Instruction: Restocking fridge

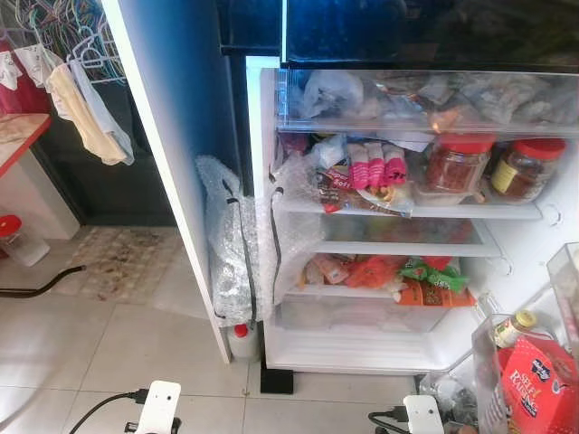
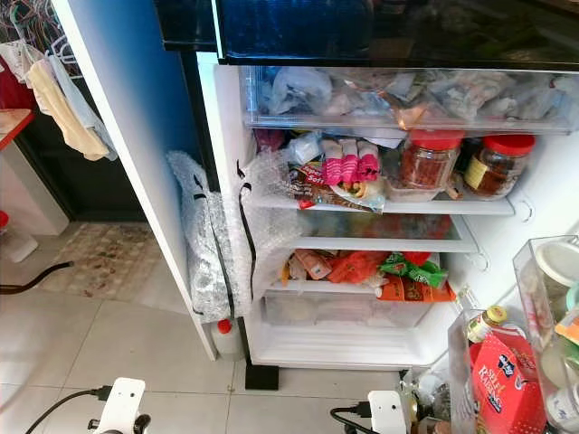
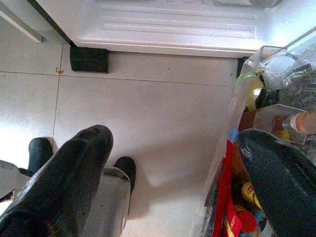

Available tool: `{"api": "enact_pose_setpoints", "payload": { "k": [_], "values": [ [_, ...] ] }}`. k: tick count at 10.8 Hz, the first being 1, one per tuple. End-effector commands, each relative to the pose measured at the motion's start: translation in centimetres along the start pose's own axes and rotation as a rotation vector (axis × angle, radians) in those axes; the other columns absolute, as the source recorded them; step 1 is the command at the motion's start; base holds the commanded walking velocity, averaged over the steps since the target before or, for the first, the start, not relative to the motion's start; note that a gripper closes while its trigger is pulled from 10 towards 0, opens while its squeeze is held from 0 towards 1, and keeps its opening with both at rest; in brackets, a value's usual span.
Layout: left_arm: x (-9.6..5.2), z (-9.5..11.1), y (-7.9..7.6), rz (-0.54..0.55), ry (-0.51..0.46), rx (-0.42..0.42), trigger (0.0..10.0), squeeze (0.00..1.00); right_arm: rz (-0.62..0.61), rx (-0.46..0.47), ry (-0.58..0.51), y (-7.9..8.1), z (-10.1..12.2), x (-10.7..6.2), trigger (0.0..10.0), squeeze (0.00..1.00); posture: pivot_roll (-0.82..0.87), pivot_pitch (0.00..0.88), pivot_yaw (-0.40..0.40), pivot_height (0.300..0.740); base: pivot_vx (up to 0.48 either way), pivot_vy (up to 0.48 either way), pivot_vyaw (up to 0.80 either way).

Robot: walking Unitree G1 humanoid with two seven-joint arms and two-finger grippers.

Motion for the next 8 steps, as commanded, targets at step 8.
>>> {"api": "enact_pose_setpoints", "payload": {
  "k": [8],
  "values": [
    [-0.4, -1.8, 0.5, 0.001, 0.049, 0.008, 10.0, 0.00, -0.003, -0.009, 0.009, 0.0, -0.1, 0.0, 10.0, 0.00, -0.10, 0.012, -0.013, 0.740, 0.000, -0.170, 0.00]
  ]
}}
Point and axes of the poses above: a point about 5 cm out from each wrist's last joint towards the gripper, its own x axis pointing out of the wrist towards the gripper, its own z axis along the axis of the wrist's last joint, y = z × x, the point moved 3 cm from there along x, pointing out of the wrist towards the gripper, and after that the axes turned 1 degree about -x, right-handed, at the moved point
